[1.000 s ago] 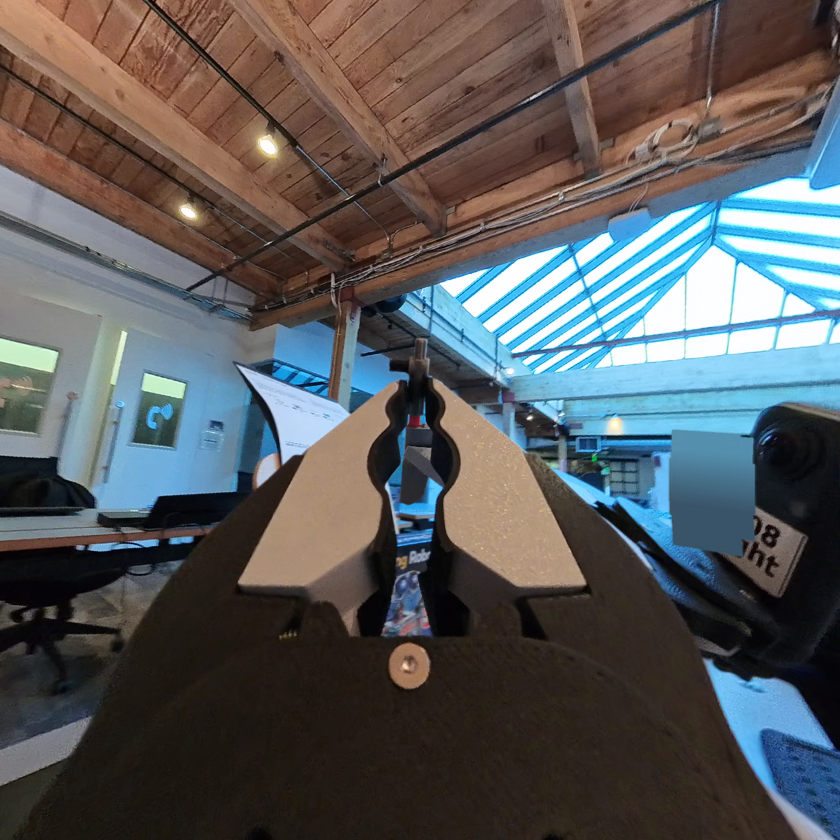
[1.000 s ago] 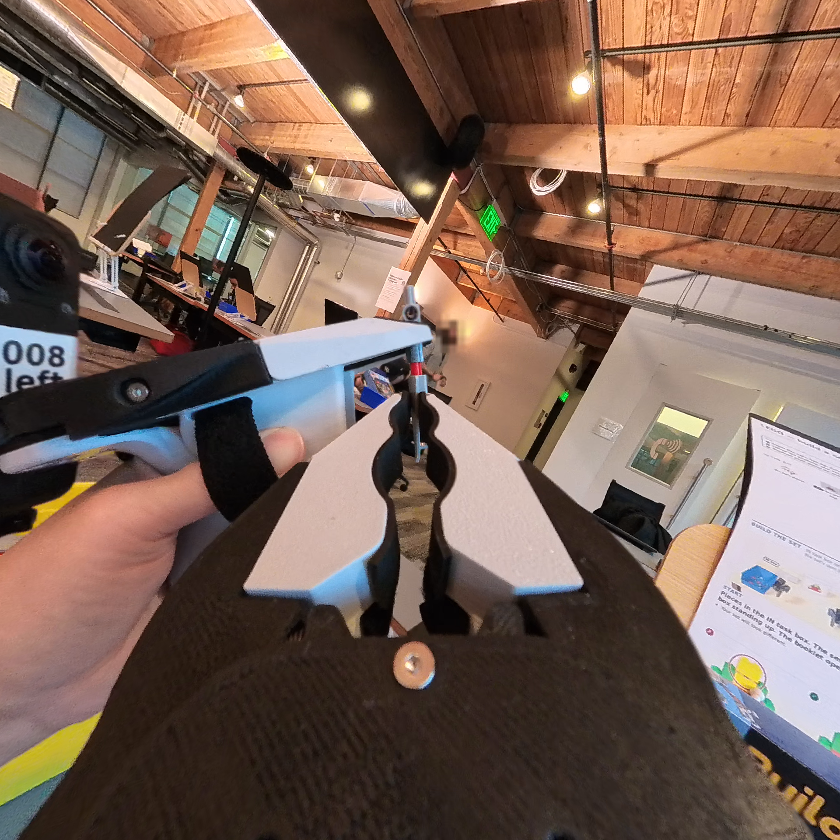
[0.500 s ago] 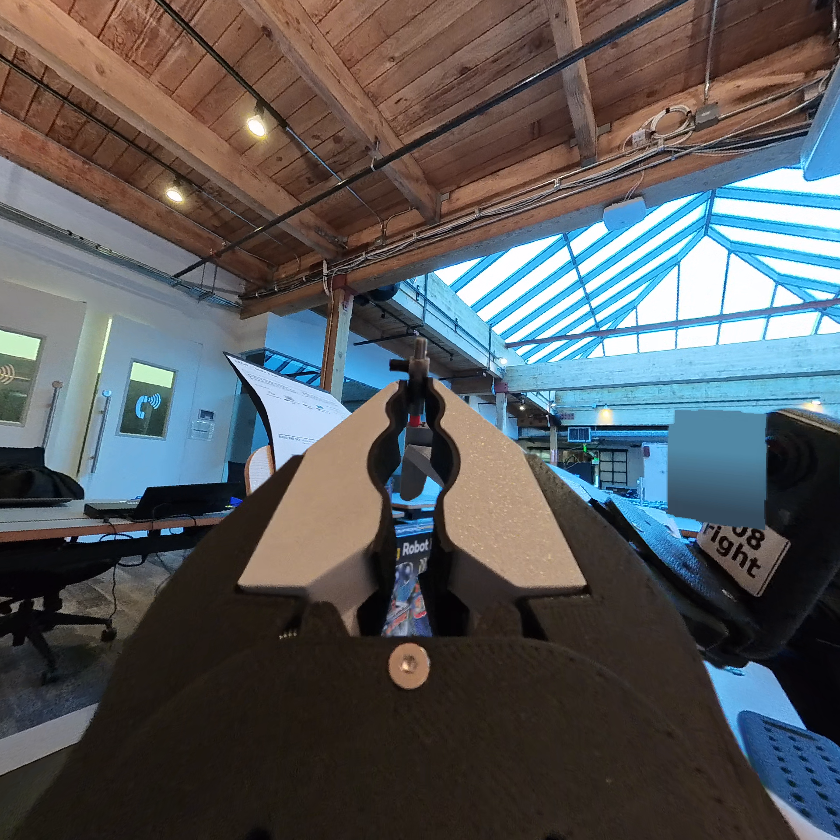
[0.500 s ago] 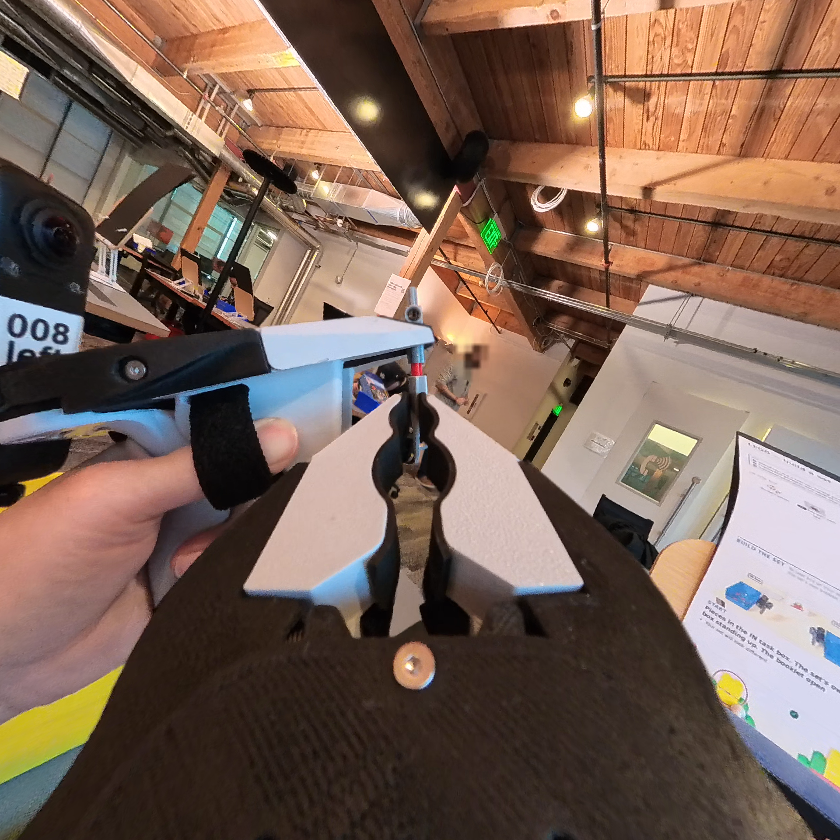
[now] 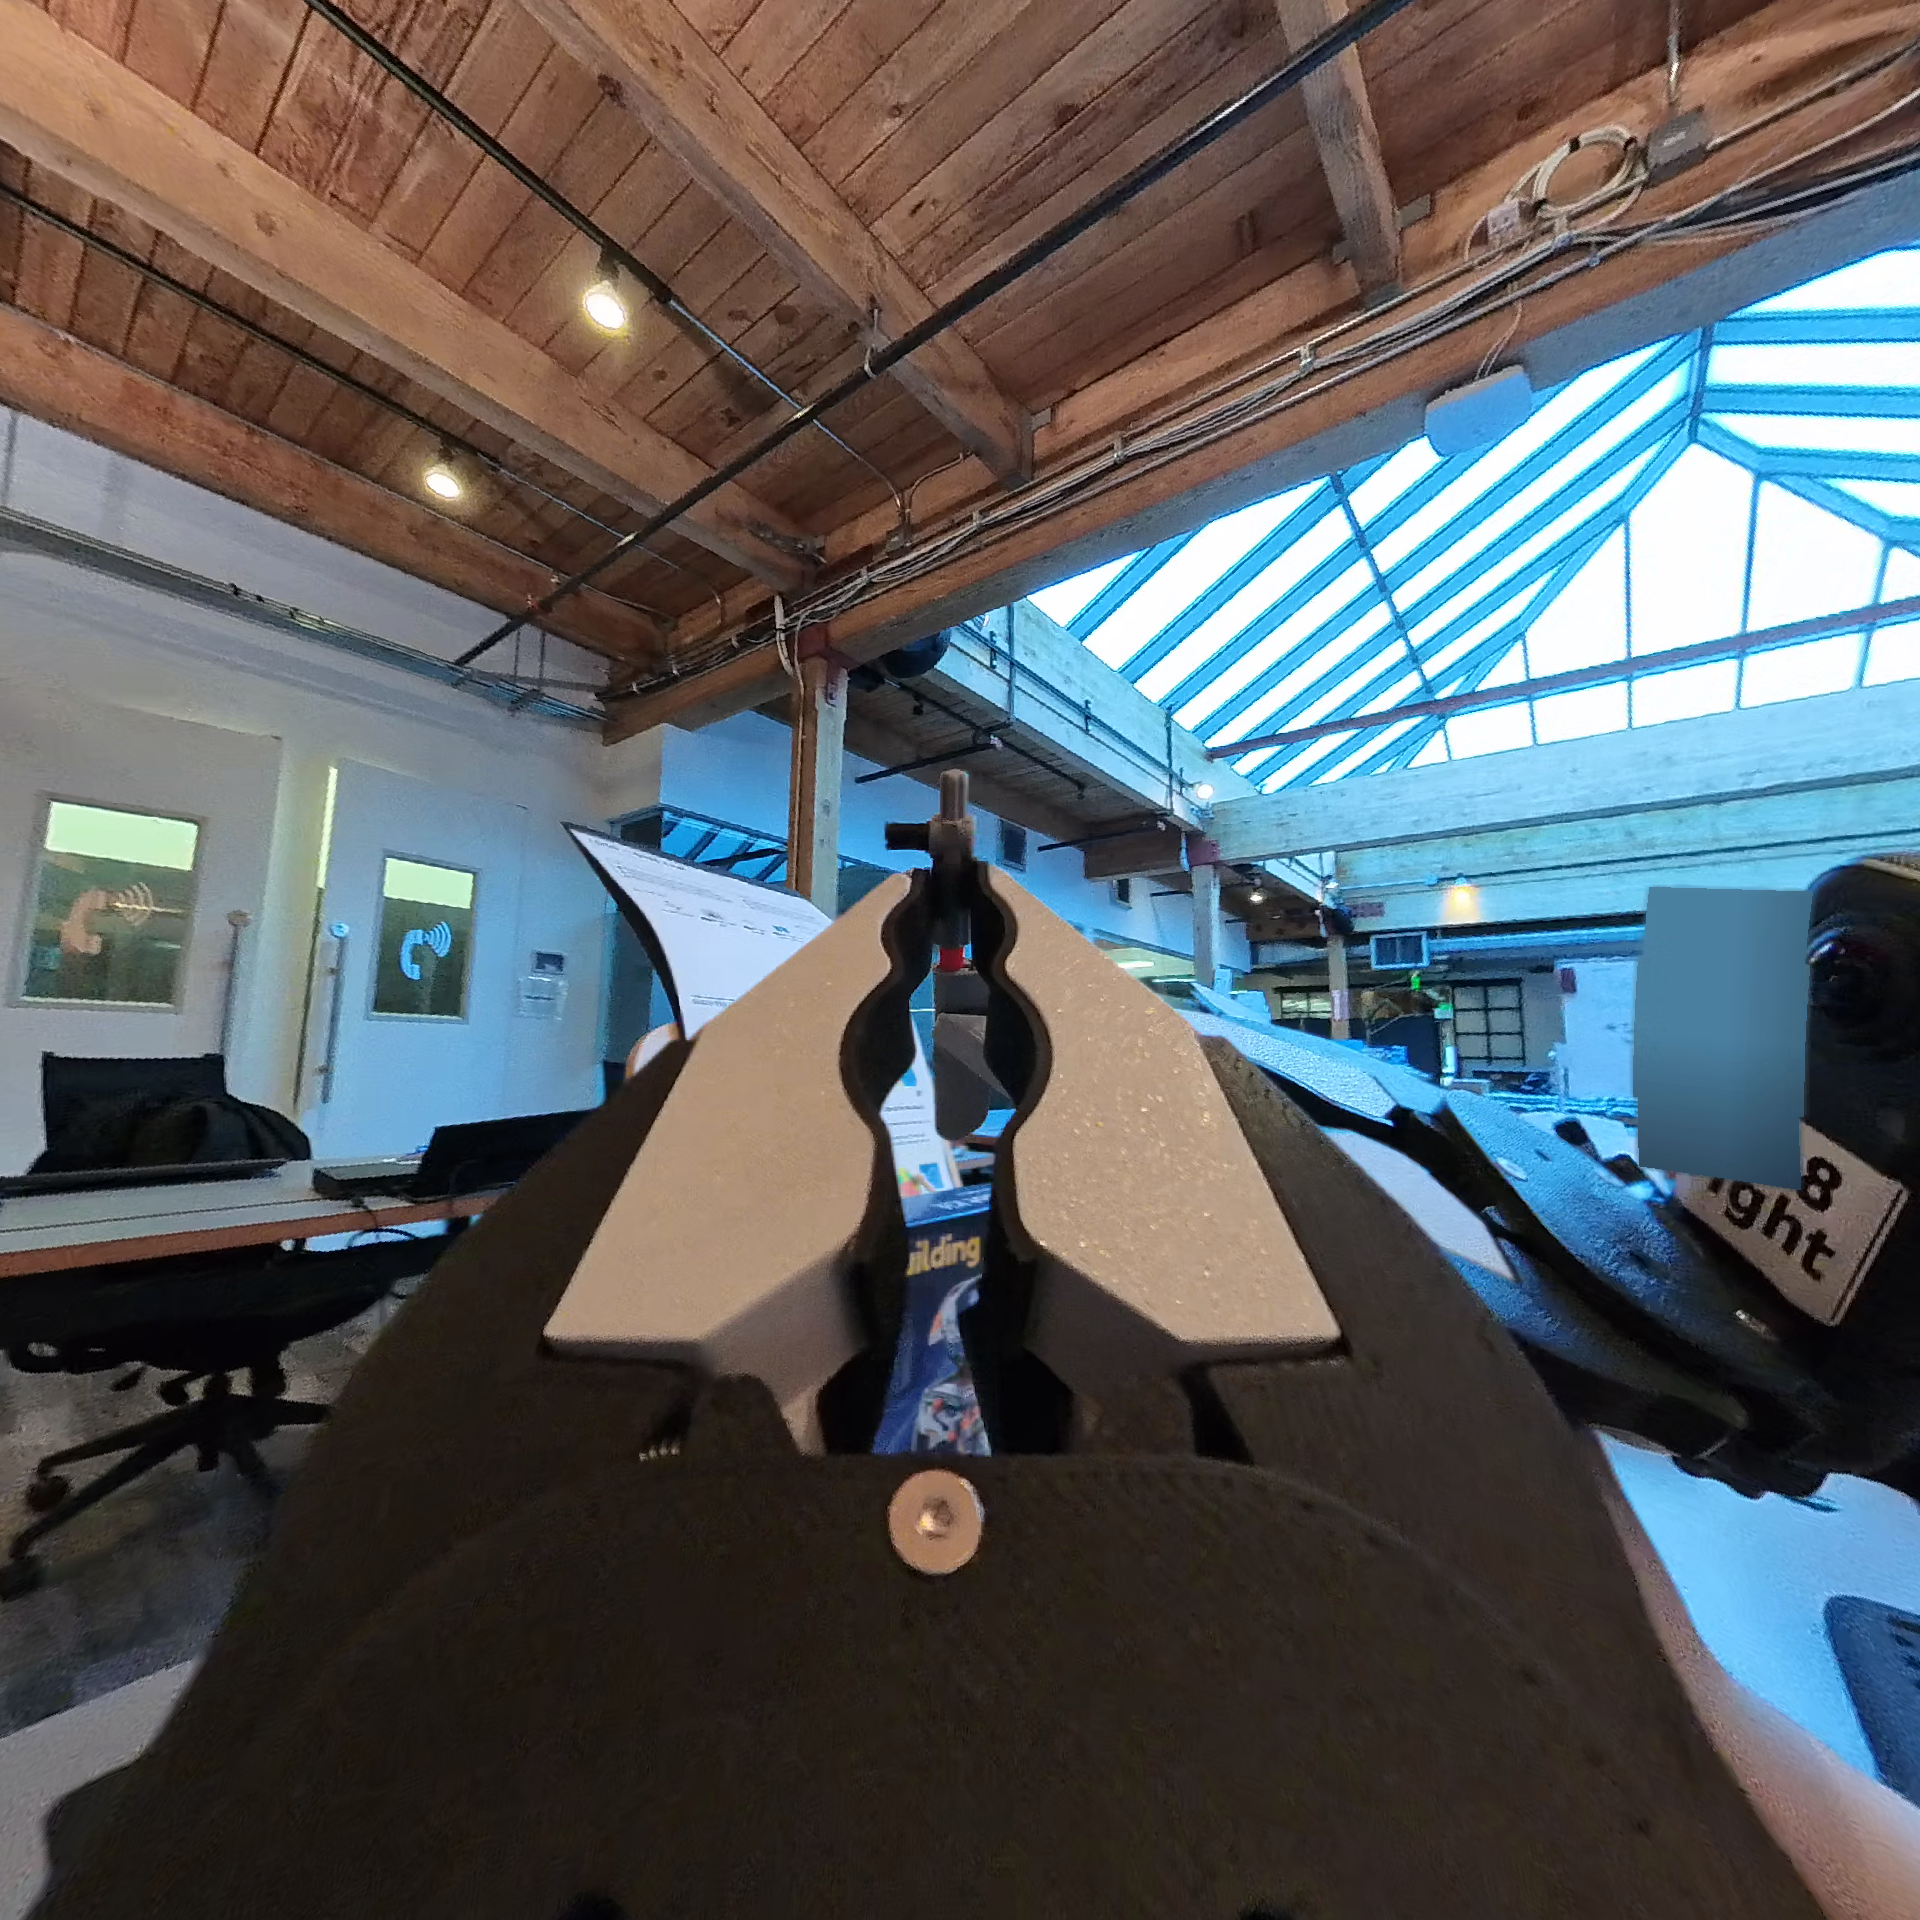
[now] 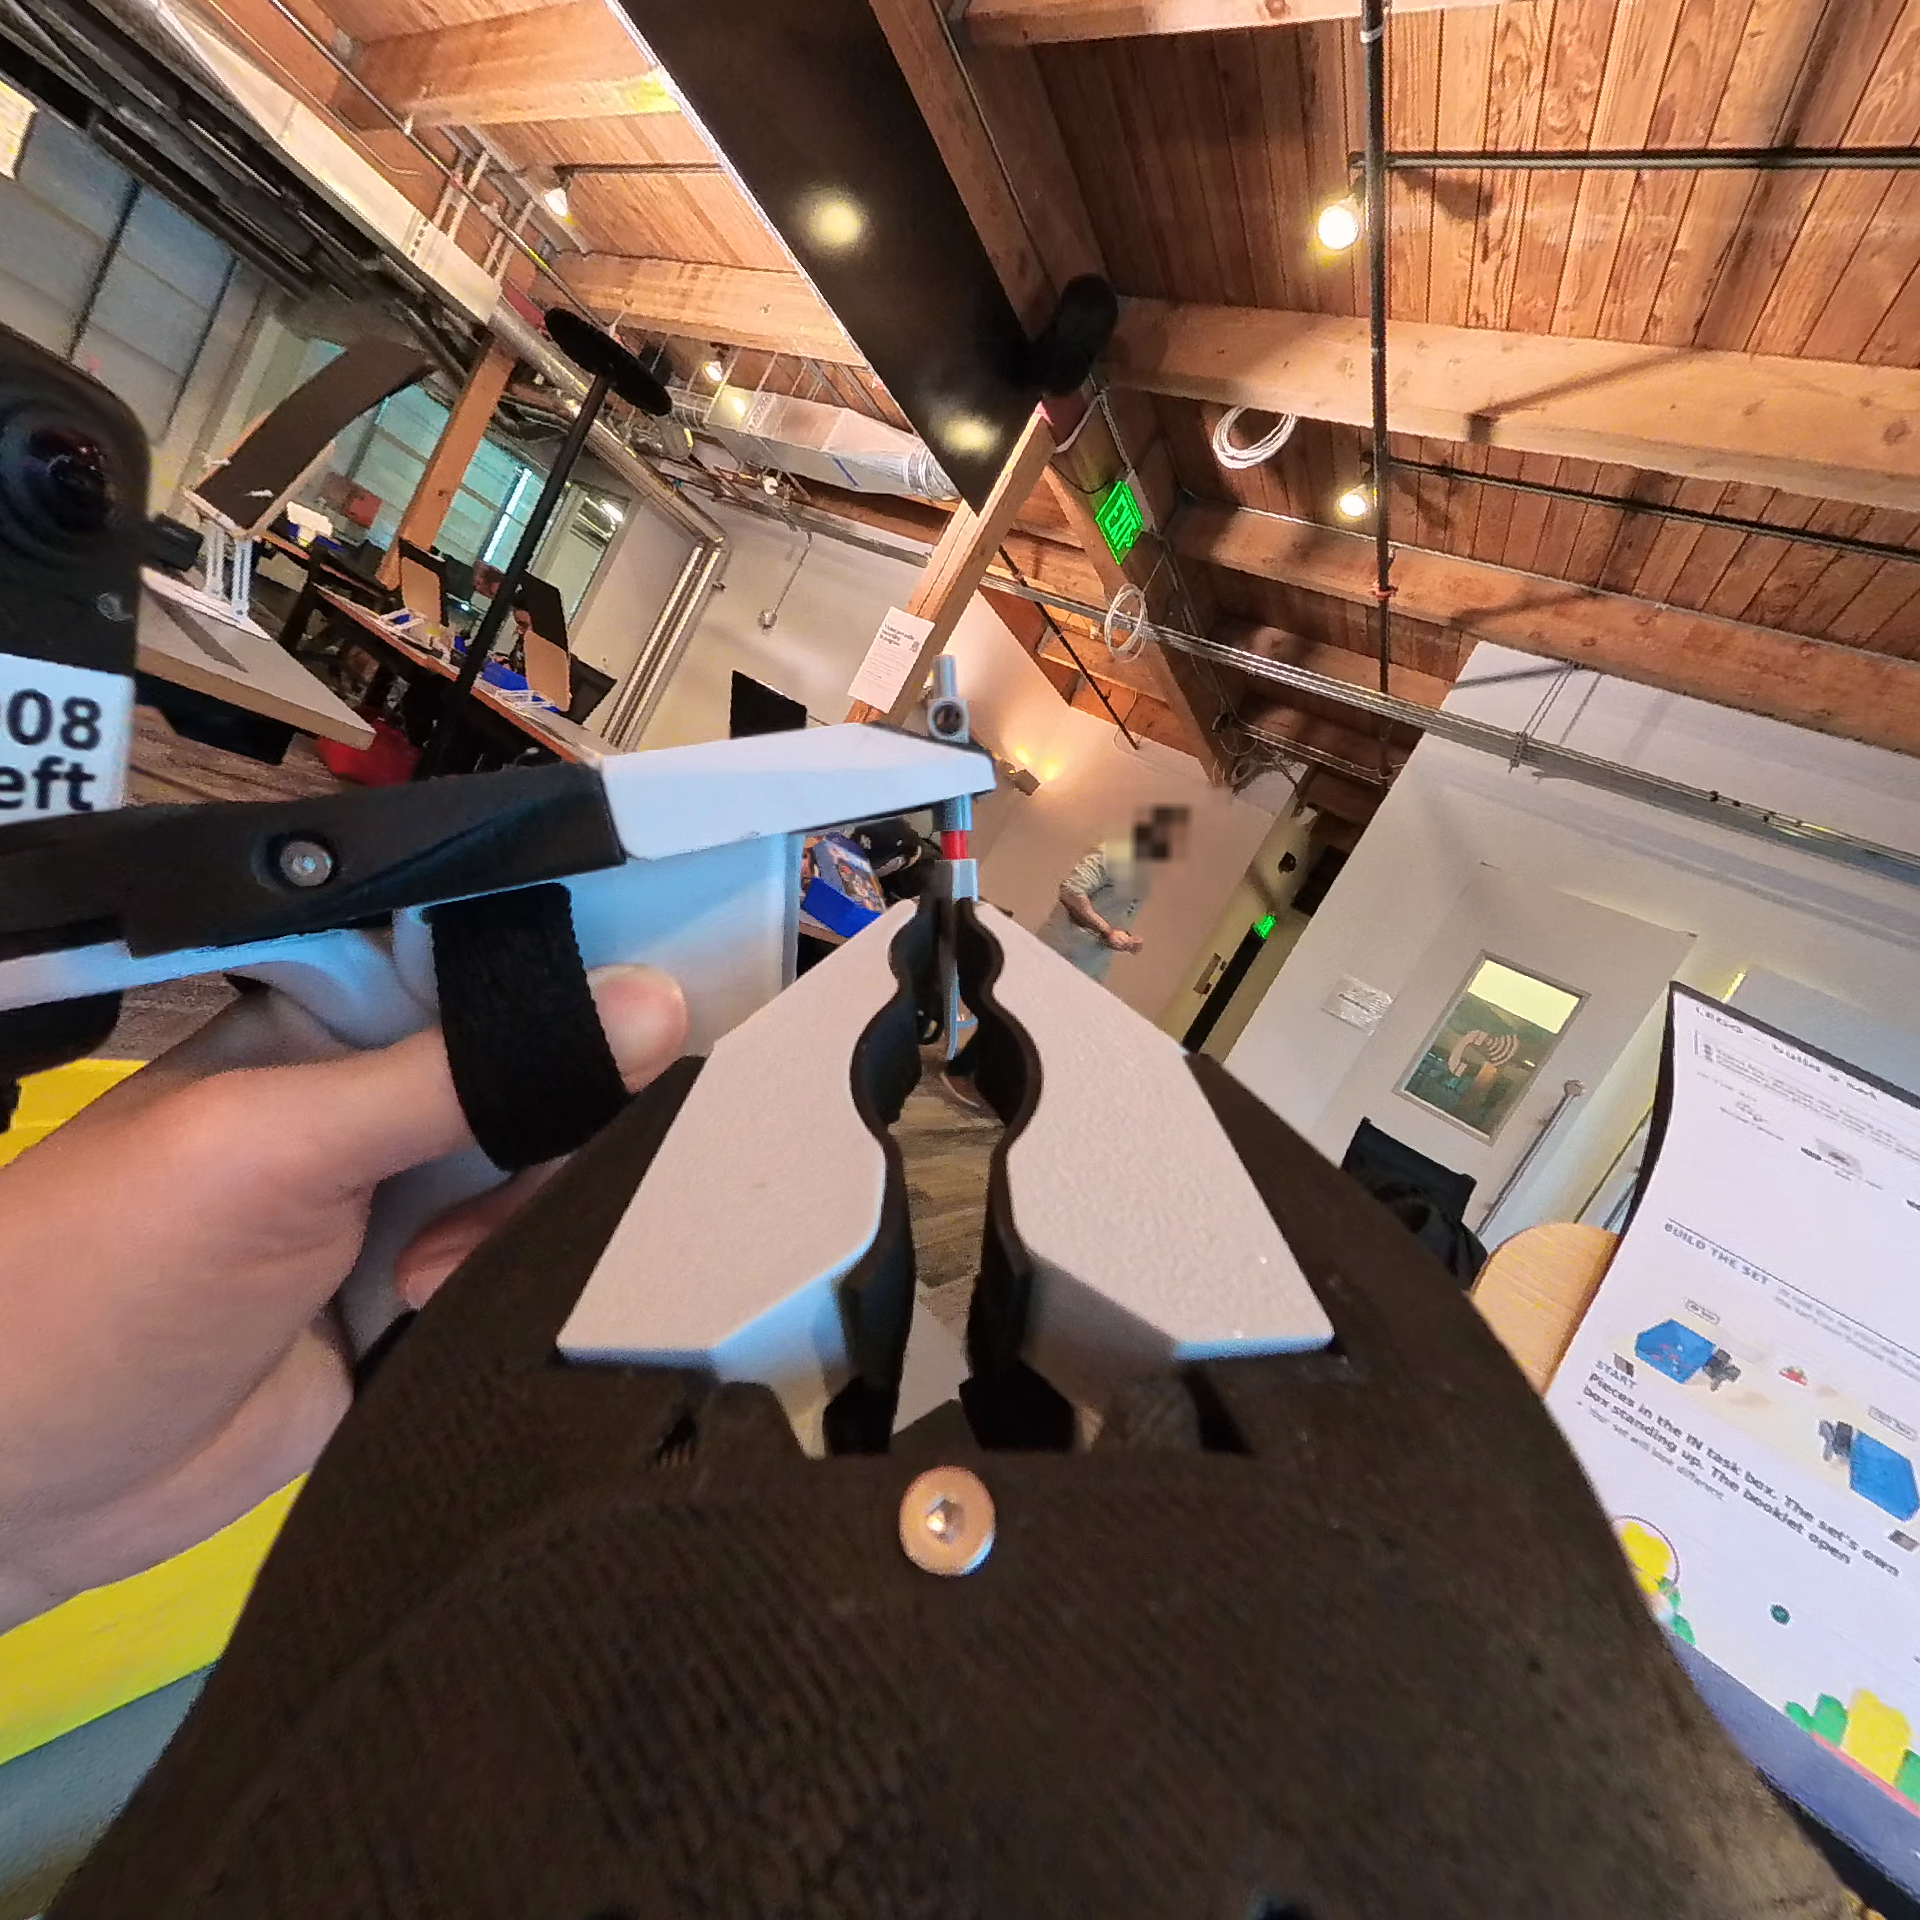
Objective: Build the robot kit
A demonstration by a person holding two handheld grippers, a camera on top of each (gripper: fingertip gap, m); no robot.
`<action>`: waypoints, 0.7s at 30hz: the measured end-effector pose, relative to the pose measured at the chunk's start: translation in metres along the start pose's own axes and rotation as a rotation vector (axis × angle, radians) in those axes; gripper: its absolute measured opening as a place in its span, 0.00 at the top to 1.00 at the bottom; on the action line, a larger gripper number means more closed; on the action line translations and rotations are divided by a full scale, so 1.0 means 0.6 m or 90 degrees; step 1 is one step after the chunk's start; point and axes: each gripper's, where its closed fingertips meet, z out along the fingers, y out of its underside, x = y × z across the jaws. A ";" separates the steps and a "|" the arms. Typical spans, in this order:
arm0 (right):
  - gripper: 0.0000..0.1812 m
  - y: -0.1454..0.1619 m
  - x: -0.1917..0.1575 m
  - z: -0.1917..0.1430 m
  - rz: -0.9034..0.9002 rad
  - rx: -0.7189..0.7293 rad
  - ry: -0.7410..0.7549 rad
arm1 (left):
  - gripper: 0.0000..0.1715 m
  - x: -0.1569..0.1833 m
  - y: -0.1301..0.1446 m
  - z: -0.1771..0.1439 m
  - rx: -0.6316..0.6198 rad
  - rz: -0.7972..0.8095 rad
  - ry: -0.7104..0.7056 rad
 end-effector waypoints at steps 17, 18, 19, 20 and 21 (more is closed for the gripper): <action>1.00 -0.003 -0.001 0.000 -0.005 0.002 -0.005 | 0.97 0.001 -0.002 -0.001 -0.001 -0.011 0.008; 1.00 -0.002 -0.001 0.000 0.013 0.004 -0.010 | 0.97 0.002 -0.001 -0.001 -0.004 0.021 -0.001; 1.00 -0.001 0.001 0.000 0.026 0.004 -0.015 | 0.96 0.004 0.000 -0.001 -0.009 0.046 -0.007; 1.00 -0.001 0.001 -0.001 0.028 0.007 -0.016 | 0.96 0.005 0.001 0.000 -0.012 0.058 -0.009; 1.00 -0.004 0.002 -0.002 0.019 0.010 -0.014 | 0.96 0.007 0.000 0.000 -0.010 0.053 -0.005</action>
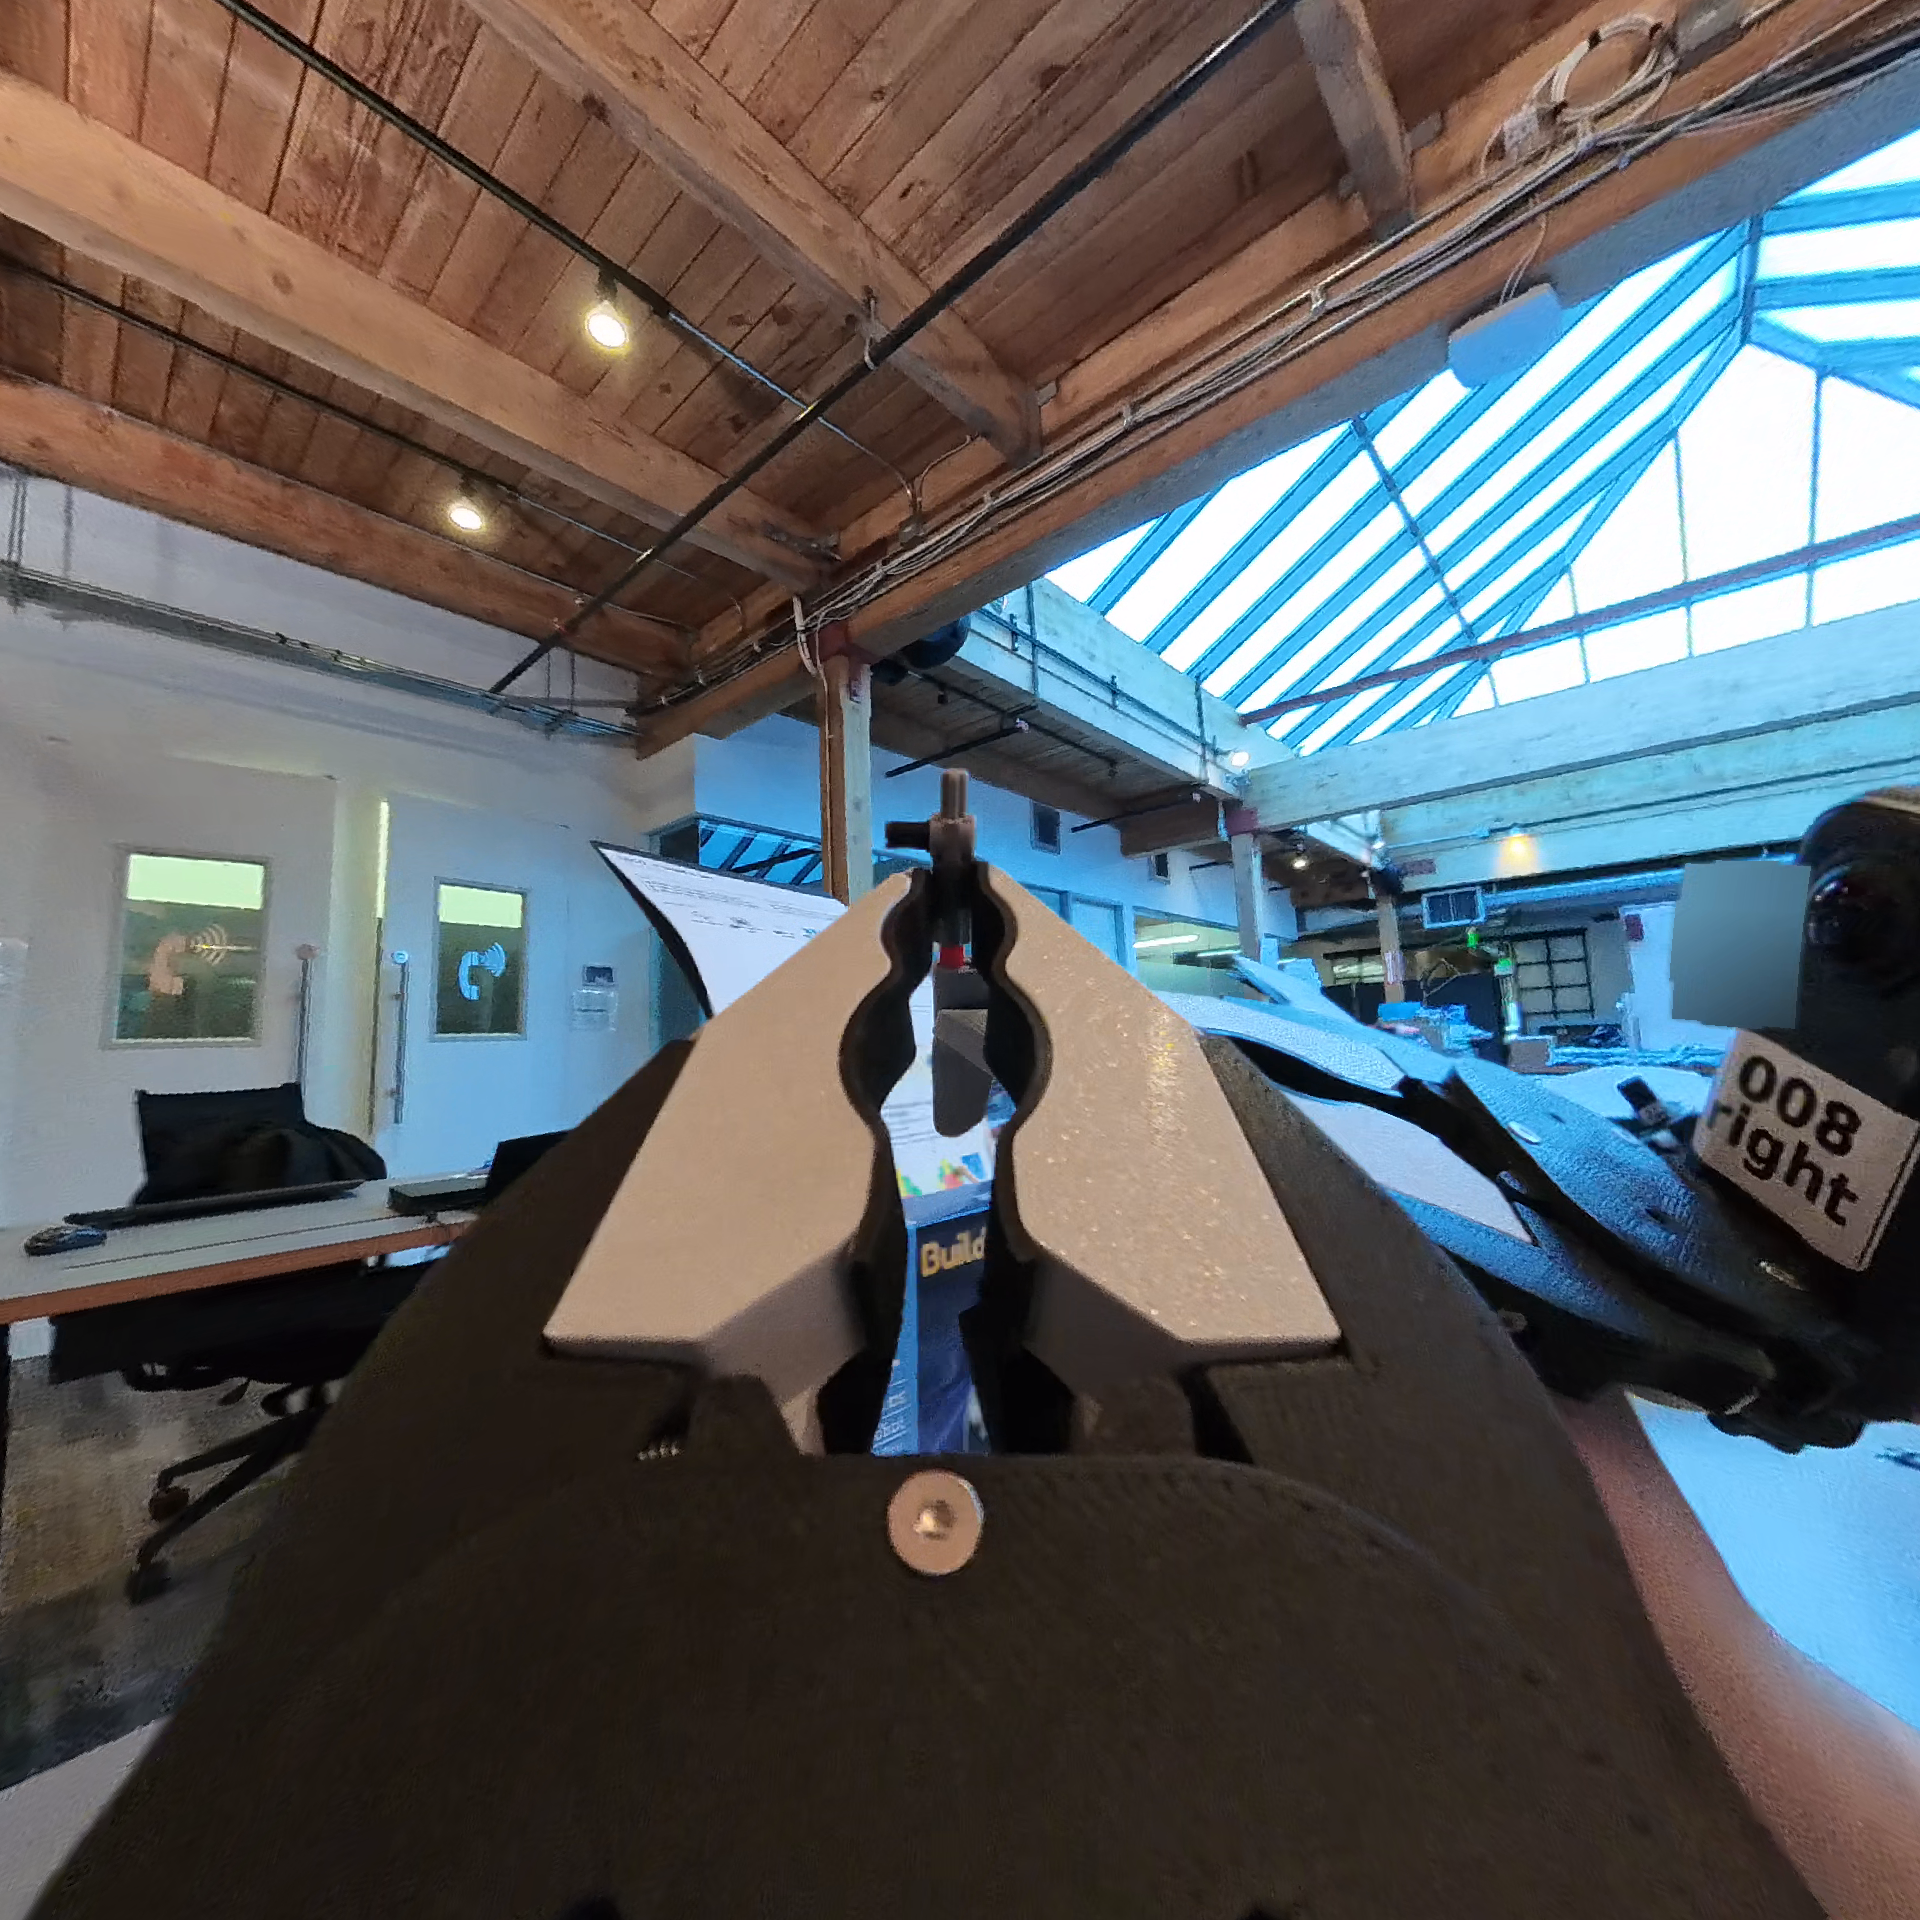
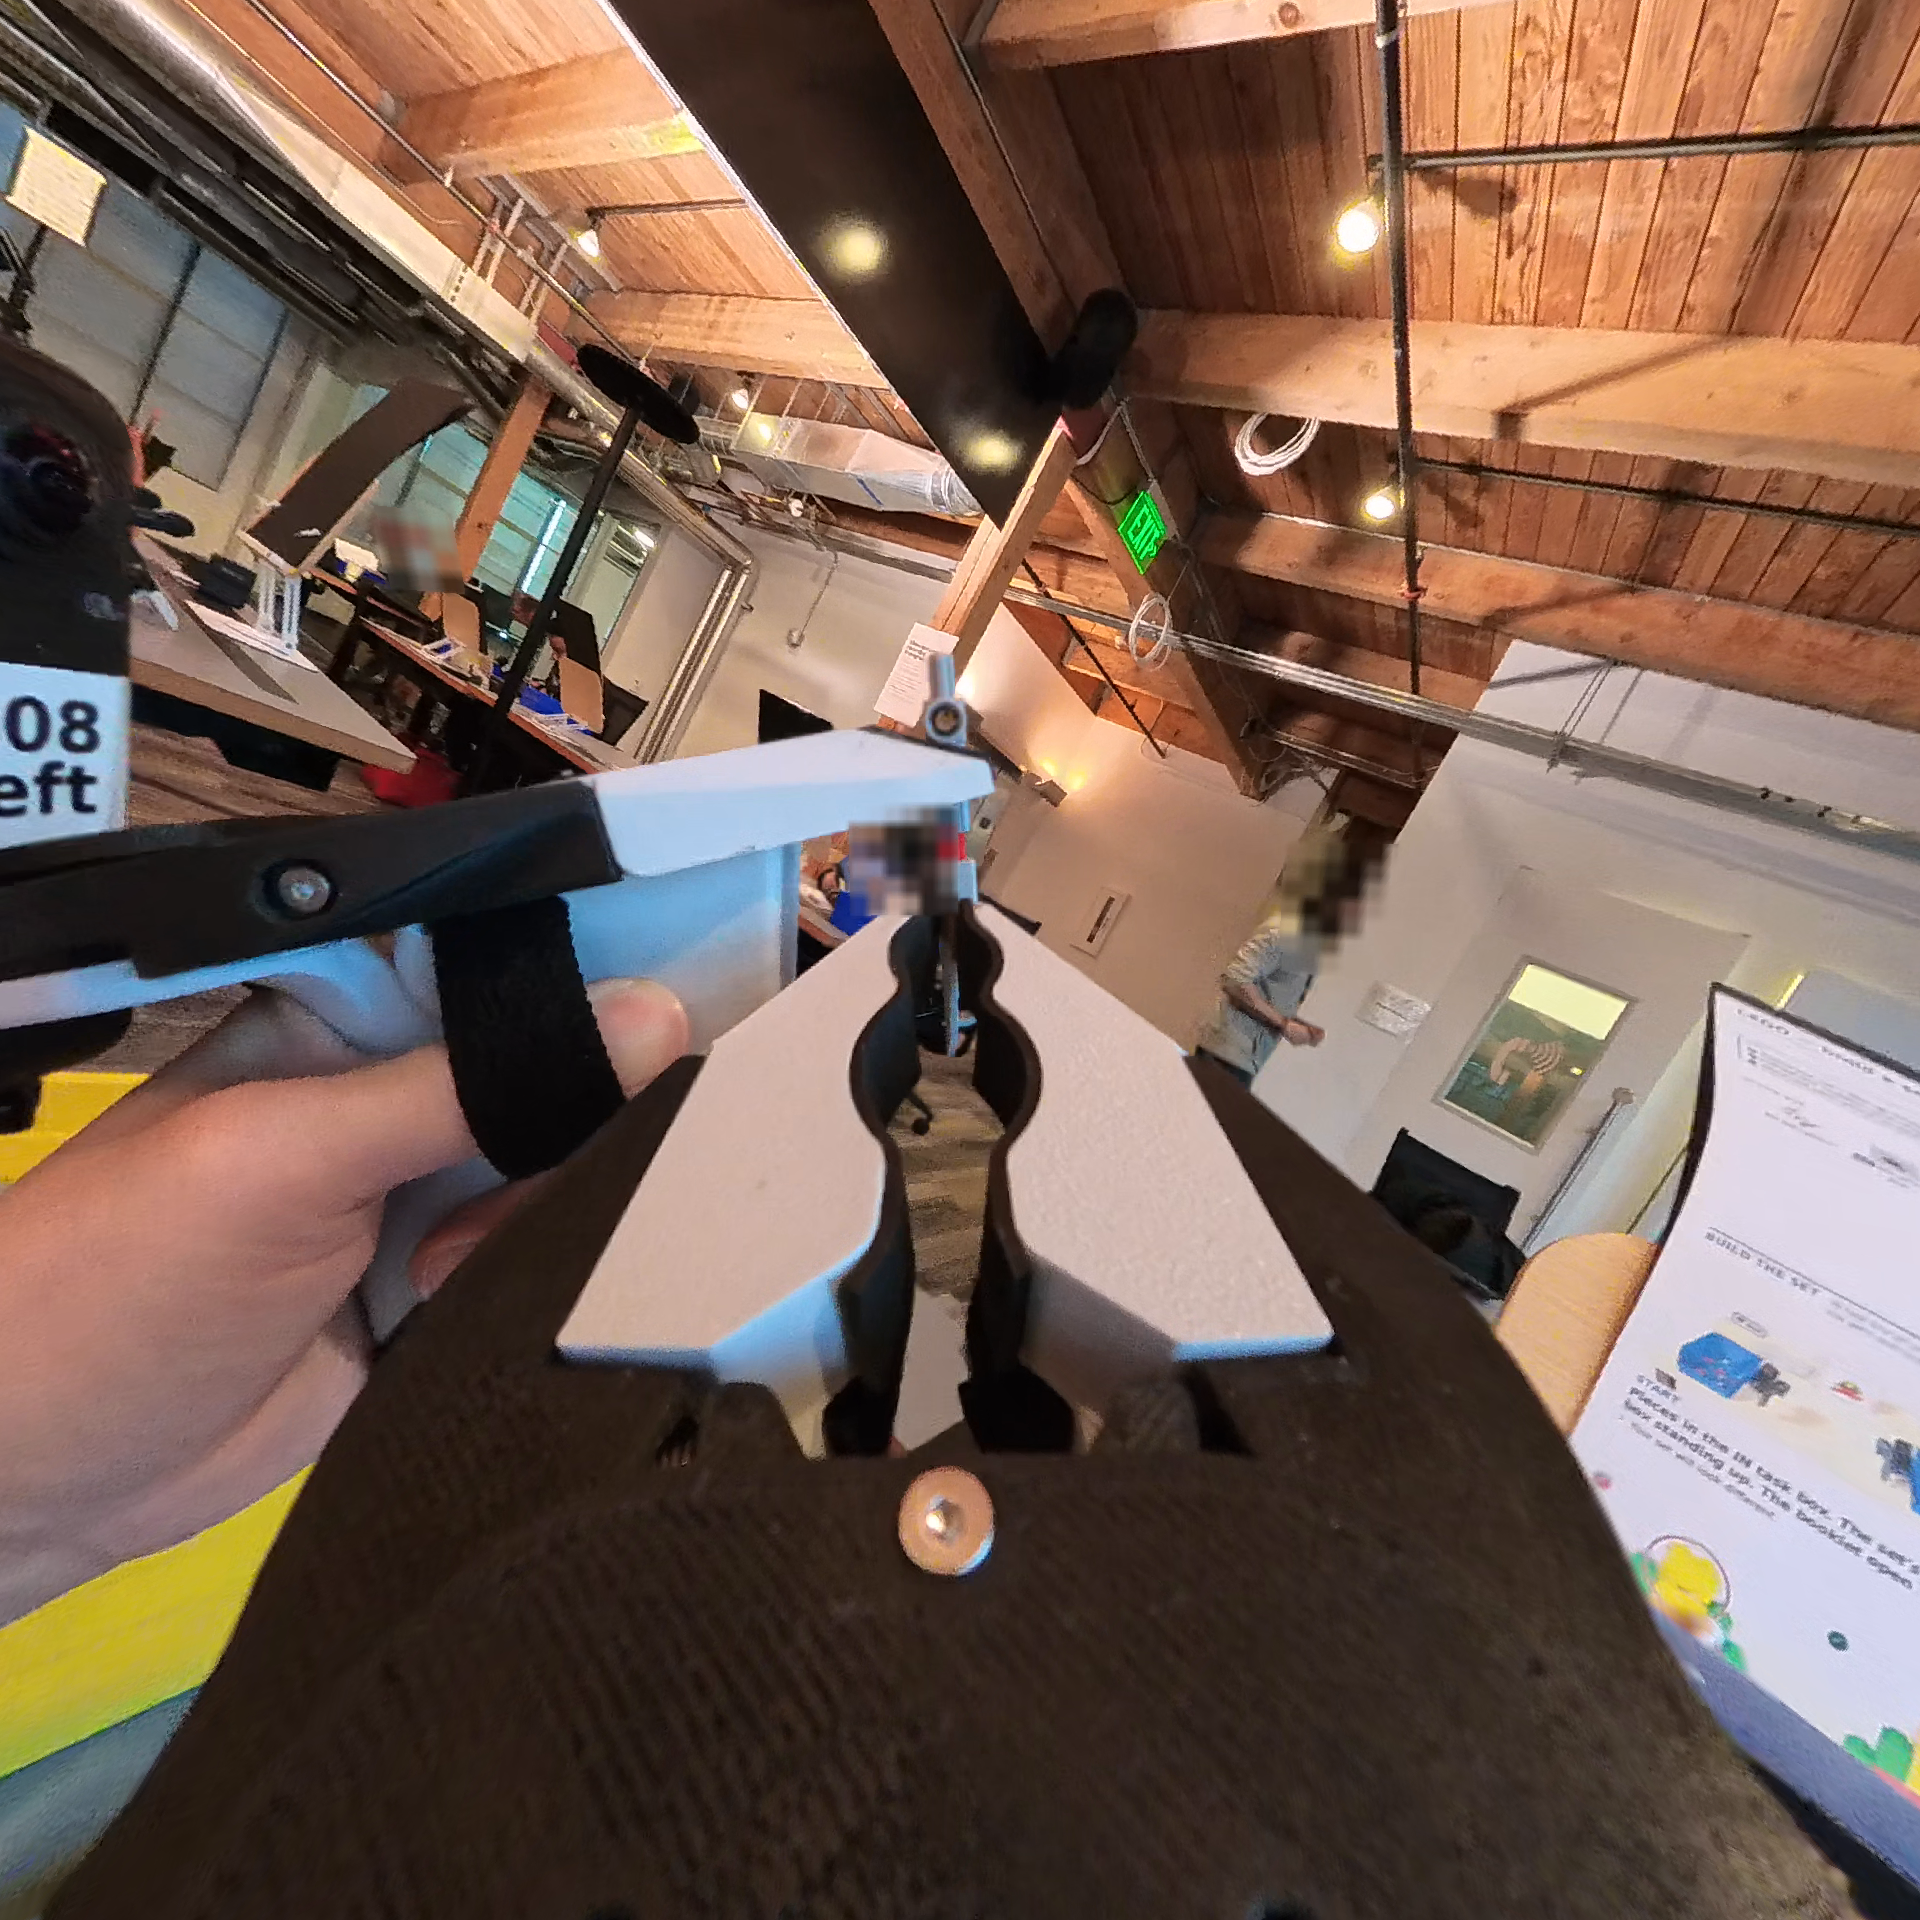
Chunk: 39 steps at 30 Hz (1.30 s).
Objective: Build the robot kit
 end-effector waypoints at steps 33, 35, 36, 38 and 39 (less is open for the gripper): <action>1.00 -0.047 0.030 -0.022 0.388 0.155 -0.210 | 0.88 0.004 -0.024 -0.013 -0.078 -0.231 0.208; 1.00 -0.060 0.035 -0.033 0.485 0.197 -0.289 | 0.89 0.009 -0.025 -0.017 -0.089 -0.308 0.256; 0.99 -0.065 0.038 -0.038 0.536 0.216 -0.326 | 0.89 0.013 -0.026 -0.019 -0.087 -0.333 0.277; 0.99 -0.075 0.047 -0.046 0.625 0.254 -0.380 | 0.90 0.019 -0.017 -0.017 -0.098 -0.349 0.289; 1.00 -0.076 0.050 -0.048 0.658 0.265 -0.395 | 0.90 0.023 -0.010 -0.015 -0.105 -0.339 0.288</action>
